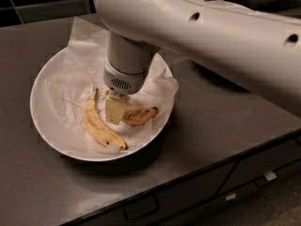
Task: Pick banana from white bowl
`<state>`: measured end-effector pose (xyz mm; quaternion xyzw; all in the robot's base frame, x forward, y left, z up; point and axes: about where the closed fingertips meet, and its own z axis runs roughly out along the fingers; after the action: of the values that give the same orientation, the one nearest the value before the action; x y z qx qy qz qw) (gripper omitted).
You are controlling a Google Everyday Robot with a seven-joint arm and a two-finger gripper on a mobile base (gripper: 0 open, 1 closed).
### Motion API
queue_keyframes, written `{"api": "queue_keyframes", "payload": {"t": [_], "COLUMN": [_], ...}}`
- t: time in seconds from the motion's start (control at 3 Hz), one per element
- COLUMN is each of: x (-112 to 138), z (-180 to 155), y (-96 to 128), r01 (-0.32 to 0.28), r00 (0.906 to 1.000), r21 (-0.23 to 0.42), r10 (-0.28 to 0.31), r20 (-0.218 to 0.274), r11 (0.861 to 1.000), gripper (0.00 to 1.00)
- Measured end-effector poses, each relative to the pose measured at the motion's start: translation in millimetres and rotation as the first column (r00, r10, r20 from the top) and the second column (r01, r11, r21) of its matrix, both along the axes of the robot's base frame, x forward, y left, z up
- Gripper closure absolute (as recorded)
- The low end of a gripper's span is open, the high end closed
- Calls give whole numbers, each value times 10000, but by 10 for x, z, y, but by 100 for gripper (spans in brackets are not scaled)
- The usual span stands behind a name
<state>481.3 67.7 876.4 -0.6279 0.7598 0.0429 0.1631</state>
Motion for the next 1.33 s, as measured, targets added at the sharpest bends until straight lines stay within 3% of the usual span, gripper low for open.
{"api": "queue_keyframes", "payload": {"t": [0.67, 1.33], "x": [73, 142], "z": [-76, -201], "y": [-4, -70], "r01": [498, 1109], "r00": [9973, 9915], "r21": [-22, -169], "r10": [-496, -1094], "r20": [546, 699], "r11": [9988, 9937], "gripper": [40, 39]}}
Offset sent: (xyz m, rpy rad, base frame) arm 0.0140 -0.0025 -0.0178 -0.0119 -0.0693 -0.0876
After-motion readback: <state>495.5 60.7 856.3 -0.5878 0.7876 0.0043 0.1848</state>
